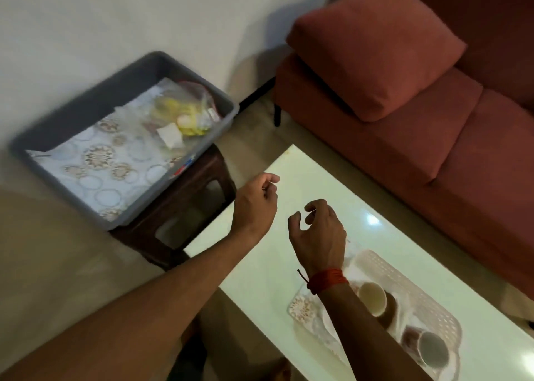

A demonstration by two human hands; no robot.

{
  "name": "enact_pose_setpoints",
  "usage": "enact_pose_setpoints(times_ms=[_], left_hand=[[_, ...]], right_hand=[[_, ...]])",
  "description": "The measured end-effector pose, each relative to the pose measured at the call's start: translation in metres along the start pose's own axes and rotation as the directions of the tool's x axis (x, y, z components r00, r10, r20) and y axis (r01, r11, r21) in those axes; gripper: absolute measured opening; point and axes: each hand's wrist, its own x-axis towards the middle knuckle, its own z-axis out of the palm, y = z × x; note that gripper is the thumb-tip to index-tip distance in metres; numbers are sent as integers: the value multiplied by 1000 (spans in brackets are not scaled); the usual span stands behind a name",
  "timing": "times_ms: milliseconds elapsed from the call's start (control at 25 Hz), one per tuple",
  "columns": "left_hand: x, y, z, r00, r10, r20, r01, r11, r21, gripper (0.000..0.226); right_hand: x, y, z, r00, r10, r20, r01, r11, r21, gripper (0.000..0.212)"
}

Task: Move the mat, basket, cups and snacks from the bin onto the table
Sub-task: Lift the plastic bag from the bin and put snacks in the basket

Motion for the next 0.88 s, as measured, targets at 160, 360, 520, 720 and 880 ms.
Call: enact_pose_setpoints(times_ms=[160, 360, 520, 720, 880], left_hand=[[53, -20, -105, 990, 7, -141, -8, 1000, -11, 17], [105, -65, -203, 968, -43, -246, 44, 999, -2, 17], [154, -106, -248, 940, -93, -330, 117, 992, 55, 29], [211, -147, -264, 906, -283, -313, 317, 947, 60, 47], [238, -166, -259, 883, -419, -212, 423, 906, -29, 84]], right_hand=[[18, -104, 46, 987, -157, 35, 156, 987, 46, 21], [37, -215, 113, 948, -275, 162, 265, 961, 84, 24], [57, -272, 173, 880, -393, 268, 389, 919, 69, 32], [96, -296, 239, 879, -352, 321, 371, 928, 1, 45], [135, -293, 273, 953, -104, 284, 120, 992, -42, 68]])
